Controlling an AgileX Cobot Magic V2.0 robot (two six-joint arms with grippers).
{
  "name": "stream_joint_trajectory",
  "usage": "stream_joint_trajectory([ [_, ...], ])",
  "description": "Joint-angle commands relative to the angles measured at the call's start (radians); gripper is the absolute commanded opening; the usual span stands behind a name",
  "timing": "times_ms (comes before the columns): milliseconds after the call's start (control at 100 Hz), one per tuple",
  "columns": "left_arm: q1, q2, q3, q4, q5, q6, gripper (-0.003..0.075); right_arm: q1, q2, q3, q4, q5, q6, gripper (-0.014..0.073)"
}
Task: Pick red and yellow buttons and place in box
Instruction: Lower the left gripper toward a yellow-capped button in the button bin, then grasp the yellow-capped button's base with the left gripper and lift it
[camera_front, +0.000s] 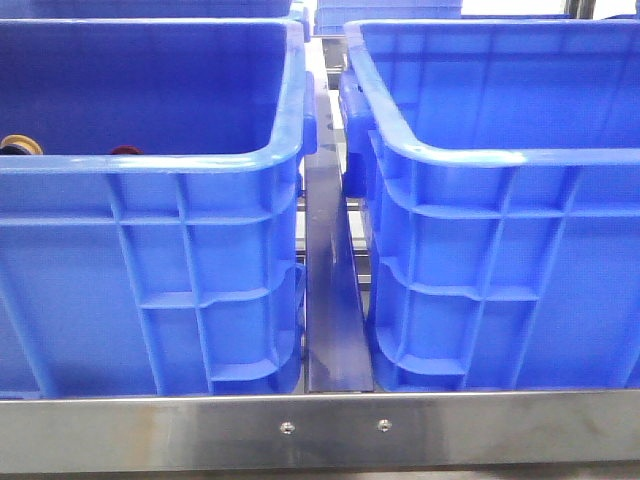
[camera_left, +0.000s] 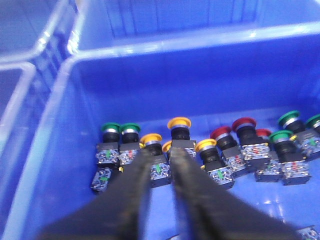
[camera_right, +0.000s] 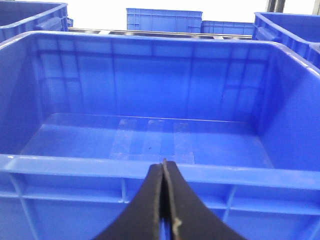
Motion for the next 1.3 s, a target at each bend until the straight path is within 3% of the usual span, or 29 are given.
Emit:
stream_joint_trajectory([
  [0,-0.008,0.099,-0.086,-0.022,-0.069,-0.008,0.0351,-0.006,-0.005,0.004,-0.01,-0.077,-0.005,-0.0056],
  [50,-0.008,0.157,-0.116,-0.024,-0.069,-0.008,0.0446,-0.006,-0.005,0.004,-0.01,-0.077,-0.005,-0.0056],
  [140,-0.008,0.253,-0.176,-0.034,-0.044,-0.008,0.0516,-0.006,-0.005,0.004,-0.01,-0.077,-0.005,-0.0056],
  [670,-0.01,0.77,-0.556,-0.117,0.369,-0.002,0.0513,-0.006,-0.005,0.004,-0.01,-0.077,-0.005,-0.0056],
  [1290,-0.01,1.006,-0.682,-0.121,0.381,-0.002,0.0512,-0.006,-0.005,0.004,-0.01,-0.077,-0.005,-0.0056],
])
